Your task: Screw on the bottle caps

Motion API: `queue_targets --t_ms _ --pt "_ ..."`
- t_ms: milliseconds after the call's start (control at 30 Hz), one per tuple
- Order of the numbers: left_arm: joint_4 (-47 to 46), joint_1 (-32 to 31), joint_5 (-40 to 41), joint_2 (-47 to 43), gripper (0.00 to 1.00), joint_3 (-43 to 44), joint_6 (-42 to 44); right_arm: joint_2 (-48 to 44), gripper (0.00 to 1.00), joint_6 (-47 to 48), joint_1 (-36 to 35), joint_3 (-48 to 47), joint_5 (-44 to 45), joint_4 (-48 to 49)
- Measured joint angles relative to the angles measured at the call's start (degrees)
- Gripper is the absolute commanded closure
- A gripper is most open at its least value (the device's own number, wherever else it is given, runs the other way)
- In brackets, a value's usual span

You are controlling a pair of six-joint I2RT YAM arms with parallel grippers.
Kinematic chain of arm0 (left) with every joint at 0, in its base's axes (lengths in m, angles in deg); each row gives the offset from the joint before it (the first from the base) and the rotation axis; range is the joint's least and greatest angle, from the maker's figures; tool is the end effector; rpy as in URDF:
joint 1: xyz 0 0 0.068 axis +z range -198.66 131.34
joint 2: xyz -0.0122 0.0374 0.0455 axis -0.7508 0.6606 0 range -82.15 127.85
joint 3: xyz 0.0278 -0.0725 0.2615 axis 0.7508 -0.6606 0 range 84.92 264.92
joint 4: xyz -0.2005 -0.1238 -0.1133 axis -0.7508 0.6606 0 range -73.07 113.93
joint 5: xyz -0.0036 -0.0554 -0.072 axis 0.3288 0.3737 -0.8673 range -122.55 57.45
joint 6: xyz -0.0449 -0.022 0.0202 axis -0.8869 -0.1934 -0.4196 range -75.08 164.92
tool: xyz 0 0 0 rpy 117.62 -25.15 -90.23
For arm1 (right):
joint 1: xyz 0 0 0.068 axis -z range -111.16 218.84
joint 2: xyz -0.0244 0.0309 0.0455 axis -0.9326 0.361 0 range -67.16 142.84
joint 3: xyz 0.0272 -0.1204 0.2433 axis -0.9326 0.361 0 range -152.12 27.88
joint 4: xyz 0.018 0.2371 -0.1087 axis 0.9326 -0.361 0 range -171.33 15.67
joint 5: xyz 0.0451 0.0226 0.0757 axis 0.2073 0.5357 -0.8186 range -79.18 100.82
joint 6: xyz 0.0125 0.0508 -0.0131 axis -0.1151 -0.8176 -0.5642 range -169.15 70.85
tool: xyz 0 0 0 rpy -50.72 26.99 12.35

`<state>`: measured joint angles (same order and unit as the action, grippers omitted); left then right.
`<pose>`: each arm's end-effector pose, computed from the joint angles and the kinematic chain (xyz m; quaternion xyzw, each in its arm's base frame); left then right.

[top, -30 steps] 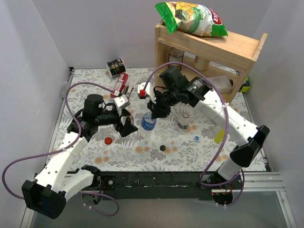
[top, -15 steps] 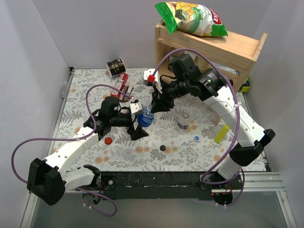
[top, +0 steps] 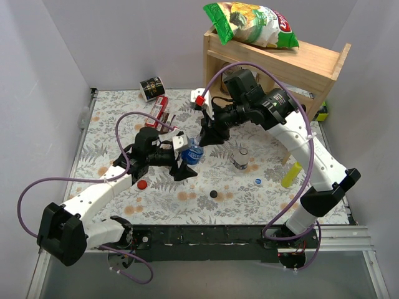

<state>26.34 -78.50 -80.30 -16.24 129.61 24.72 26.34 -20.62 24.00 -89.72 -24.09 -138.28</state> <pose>0.2008 -0.1456 0.2719 0.2665 0.7748 -0.5102 0.2616 0.2087 0.2362 0.4656 -0.6181 0.6169 0.3263 0.3617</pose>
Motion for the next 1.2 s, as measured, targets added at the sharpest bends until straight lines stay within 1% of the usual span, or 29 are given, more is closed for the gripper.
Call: queue_targets --t_ms 33,67,100,133,167,200,233,267,300,433,500,567,600,667,733,833,900,1033,1200 --pt "-0.35 -0.02 -0.33 -0.17 0.46 -0.39 0.11 0.11 0.68 -0.13 0.0 0.0 0.0 -0.07" --pt "-0.7 -0.11 -0.66 -0.33 0.49 -0.76 0.24 0.22 0.57 -0.22 0.02 0.0 -0.02 -0.11" --pt "-1.14 -0.2 -1.07 -0.5 0.52 -1.14 0.46 0.35 0.5 -0.33 0.04 0.0 0.02 -0.2" --pt "-1.4 -0.33 -1.25 -0.7 0.59 -1.46 0.42 0.52 0.39 -0.68 0.11 0.0 0.0 -0.28" --pt "-1.75 -0.35 -1.31 -0.79 0.64 -1.79 0.13 0.63 0.37 -0.98 0.15 -0.13 0.2 -0.68" --pt "-1.95 -0.33 -1.33 -0.79 0.68 -1.99 -0.61 0.96 0.35 -1.33 0.13 -0.81 1.05 -1.33" --pt "-2.14 -0.33 -1.33 -0.79 0.86 -2.12 -1.25 1.31 0.34 -1.55 0.13 -1.7 2.23 -1.99" --pt "-2.38 -0.33 -1.31 -0.81 0.94 -2.25 -1.53 1.49 0.34 -1.6 0.13 -2.51 3.5 -2.38" --pt "-2.86 -0.31 -1.22 -1.01 1.0 -2.58 -2.38 1.49 0.33 -1.66 0.09 -2.97 4.74 -2.67" --pt "-4.76 -0.28 0.42 -3.45 1.0 -4.81 -6.64 -0.48 0.32 -1.25 0.22 -3.08 11.17 -4.94" --pt "-5.25 -0.28 1.11 -4.96 0.98 -4.96 -8.31 -4.15 0.33 0.35 0.94 1.49 13.53 -4.68" --pt "-5.77 -0.28 2.05 -6.56 0.98 -4.96 -10.01 -10.67 0.35 2.8 2.67 11.15 15.06 -3.98" --pt "-5.86 -0.28 2.54 -7.17 1.0 -4.94 -10.49 -14.78 0.36 4.68 4.15 17.55 15.89 -3.96" --pt "-5.29 -0.28 3.61 -7.56 1.0 -4.48 -10.99 -20.39 0.4 7.56 7.56 27.58 16.5 -2.47" --pt "-4.46 -0.26 5.27 -7.43 1.0 -3.89 -11.34 -24.33 0.42 11.56 13.22 37.79 15.82 -1.4" --pt "-3.34 -0.26 6.91 -7.52 1.0 -3.8 -10.82 -24.7 0.4 17.22 22.27 49.55 15.41 2.43" --pt "-2.71 -0.13 7.76 -7.52 1.0 -3.78 -10.1 -24.22 0.39 20.33 25.75 55.82 15.82 5.86" --pt "2.73 1.11 7.45 -6.32 1.0 -0.63 -8.55 -24.7 0.37 25.66 27.39 65.57 16.52 10.62" --pt "6.47 2.19 7.17 -5.2 1.0 4.57 -7.41 -25.64 0.34 30.29 28.92 72.0 16.72 16.24"
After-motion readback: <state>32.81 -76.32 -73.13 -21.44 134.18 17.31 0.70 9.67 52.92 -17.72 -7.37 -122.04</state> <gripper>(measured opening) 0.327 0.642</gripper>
